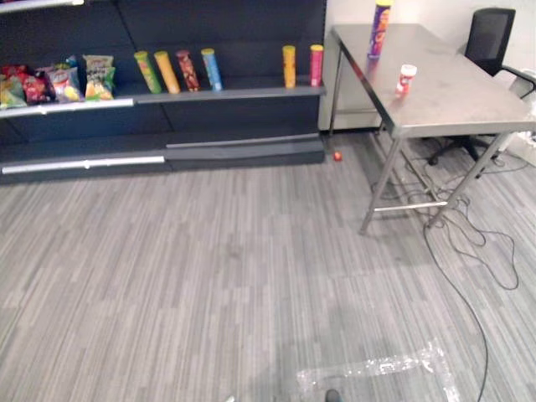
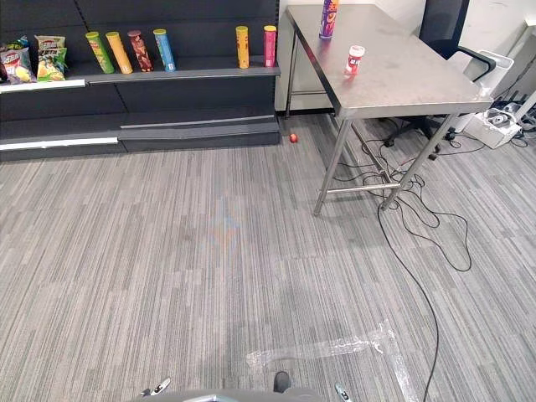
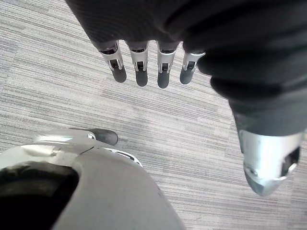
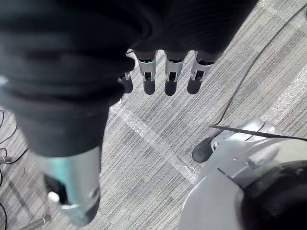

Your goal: Put the gum and the chips on the shelf.

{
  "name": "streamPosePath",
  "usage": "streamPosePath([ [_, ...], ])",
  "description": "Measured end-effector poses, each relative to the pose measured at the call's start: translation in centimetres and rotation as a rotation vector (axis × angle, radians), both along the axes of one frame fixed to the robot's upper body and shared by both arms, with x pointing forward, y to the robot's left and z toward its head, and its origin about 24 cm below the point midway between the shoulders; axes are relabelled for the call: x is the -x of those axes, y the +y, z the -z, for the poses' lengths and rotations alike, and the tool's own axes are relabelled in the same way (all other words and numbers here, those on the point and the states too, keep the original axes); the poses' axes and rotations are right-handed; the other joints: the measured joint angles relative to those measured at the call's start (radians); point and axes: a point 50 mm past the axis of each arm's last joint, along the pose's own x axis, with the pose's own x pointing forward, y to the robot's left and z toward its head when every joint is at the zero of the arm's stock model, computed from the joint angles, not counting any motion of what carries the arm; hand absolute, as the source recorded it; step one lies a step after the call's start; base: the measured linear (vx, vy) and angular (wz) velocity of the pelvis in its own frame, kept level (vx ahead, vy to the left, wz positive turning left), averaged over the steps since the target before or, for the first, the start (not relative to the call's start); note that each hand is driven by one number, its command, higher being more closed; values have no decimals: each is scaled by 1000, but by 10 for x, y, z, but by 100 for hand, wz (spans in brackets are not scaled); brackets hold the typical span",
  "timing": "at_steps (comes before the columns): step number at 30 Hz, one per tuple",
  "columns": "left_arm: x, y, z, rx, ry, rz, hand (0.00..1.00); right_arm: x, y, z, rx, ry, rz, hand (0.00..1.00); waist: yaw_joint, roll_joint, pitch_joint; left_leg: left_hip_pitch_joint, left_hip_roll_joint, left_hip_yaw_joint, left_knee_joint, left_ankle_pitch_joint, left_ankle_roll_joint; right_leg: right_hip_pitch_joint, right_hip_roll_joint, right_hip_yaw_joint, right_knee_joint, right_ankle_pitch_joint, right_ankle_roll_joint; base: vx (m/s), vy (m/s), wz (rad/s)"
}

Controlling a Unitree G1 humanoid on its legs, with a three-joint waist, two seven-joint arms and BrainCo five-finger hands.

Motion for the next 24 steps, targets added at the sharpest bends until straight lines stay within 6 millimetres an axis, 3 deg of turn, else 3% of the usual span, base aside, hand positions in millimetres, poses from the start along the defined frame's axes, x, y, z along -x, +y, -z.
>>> streamPosePath([
  [24, 0, -1, 0, 2, 0, 2, 0, -6, 1, 0, -3, -15, 3, 0, 4, -1, 9, 21, 9, 26, -27, -2, -2, 9, 10, 5, -12, 2, 2, -20, -16, -1],
])
